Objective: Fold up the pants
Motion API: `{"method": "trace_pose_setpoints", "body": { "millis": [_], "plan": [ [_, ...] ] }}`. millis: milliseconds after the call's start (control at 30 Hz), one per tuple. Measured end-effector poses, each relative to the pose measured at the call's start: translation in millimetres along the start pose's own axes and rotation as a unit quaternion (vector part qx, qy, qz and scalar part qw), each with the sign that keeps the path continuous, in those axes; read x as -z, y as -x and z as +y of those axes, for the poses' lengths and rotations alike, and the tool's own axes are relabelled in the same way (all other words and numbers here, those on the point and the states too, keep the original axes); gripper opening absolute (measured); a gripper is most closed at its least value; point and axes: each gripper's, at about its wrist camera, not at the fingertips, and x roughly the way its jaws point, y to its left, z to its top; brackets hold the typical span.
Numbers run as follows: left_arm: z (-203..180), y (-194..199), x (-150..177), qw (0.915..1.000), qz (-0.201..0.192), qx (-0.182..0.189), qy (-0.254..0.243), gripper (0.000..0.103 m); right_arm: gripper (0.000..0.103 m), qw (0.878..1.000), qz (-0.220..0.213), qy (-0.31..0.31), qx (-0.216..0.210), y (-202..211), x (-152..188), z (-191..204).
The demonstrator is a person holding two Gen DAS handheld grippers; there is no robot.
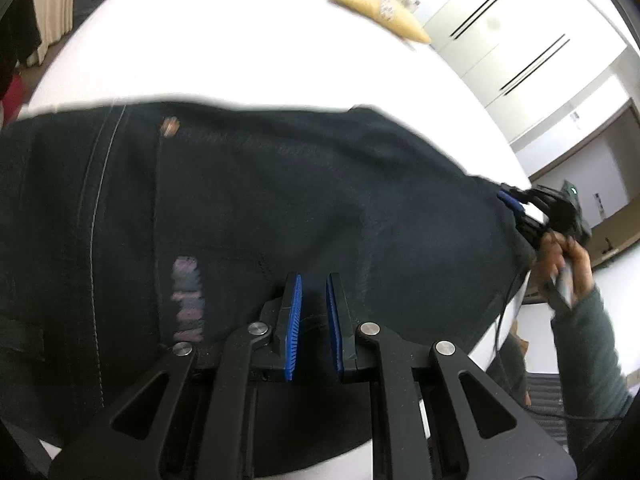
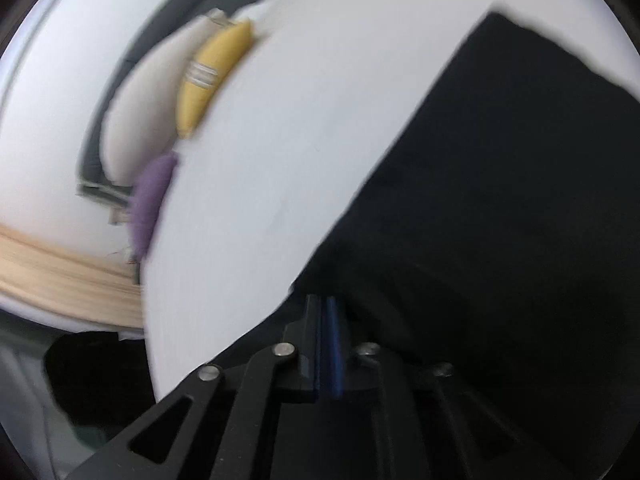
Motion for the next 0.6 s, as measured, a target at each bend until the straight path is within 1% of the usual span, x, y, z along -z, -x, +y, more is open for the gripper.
{"method": "trace_pose_setpoints", "body": {
  "millis": [33,67,100,133,167,200,233,267,300,333,400,433,467,500,533,567,600],
  "plan": [
    [-7,4,-4,0.9999,-0.009,0.005,-0.008,0.012,0.032,0.999,0.021,0.023,-0.041,5,12,8],
    [-11,5,-8,0.9998,-0.013,0.004,-0.013,0.012,0.048,0.995,0.046,0.055,-0.063,7,27,15],
    [-16,3,-11,0.9997,-0.014,0.003,-0.020,0.012,0.051,0.993,0.060,0.082,-0.066,8,39,18],
    [-20,-2,-16,0.9996,-0.008,-0.004,-0.029,0.012,0.051,0.990,0.070,0.102,-0.060,9,47,15],
    [-20,-6,-18,0.9994,-0.003,-0.011,-0.032,0.012,0.051,0.991,0.070,0.102,-0.044,10,50,1],
    [-16,-11,-19,0.9992,0.000,-0.022,-0.032,0.012,0.036,0.995,0.062,0.072,-0.041,16,48,-21],
    [-10,-16,-18,0.9990,0.007,-0.033,-0.027,0.012,0.022,0.996,0.051,0.026,-0.063,23,42,-45],
    [-3,-19,-17,0.9990,0.014,-0.038,-0.018,0.012,0.004,0.997,0.028,-0.020,-0.074,37,33,-74],
    [6,-20,-14,0.9995,0.015,-0.027,-0.003,0.012,0.000,0.997,-0.010,-0.049,-0.063,57,25,-100],
    [14,-18,-12,0.9998,0.010,-0.016,0.008,0.012,0.000,0.995,-0.038,-0.071,-0.064,74,19,-119],
    [23,-12,-6,0.9998,0.005,-0.010,0.017,0.012,0.000,0.985,-0.100,-0.129,-0.053,117,5,-166],
    [30,-9,-2,0.9997,0.001,-0.005,0.022,0.012,0.000,0.978,-0.134,-0.154,-0.046,140,0,-190],
    [34,-6,0,0.9997,-0.001,-0.003,0.025,0.012,0.000,0.967,-0.166,-0.187,-0.055,160,2,-209],
    [36,-2,1,0.9996,-0.001,-0.006,0.027,0.012,0.009,0.953,-0.204,-0.222,-0.031,184,6,-222],
    [36,4,1,0.9995,-0.003,-0.018,0.026,0.012,0.013,0.946,-0.224,-0.235,0.001,203,3,-227],
    [33,8,-1,0.9993,-0.008,-0.030,0.021,0.012,0.014,0.943,-0.241,-0.228,0.007,218,6,-221],
    [26,16,-5,0.9992,-0.019,-0.033,0.009,0.012,0.014,0.947,-0.242,-0.211,-0.012,226,6,-213]
  ]
}}
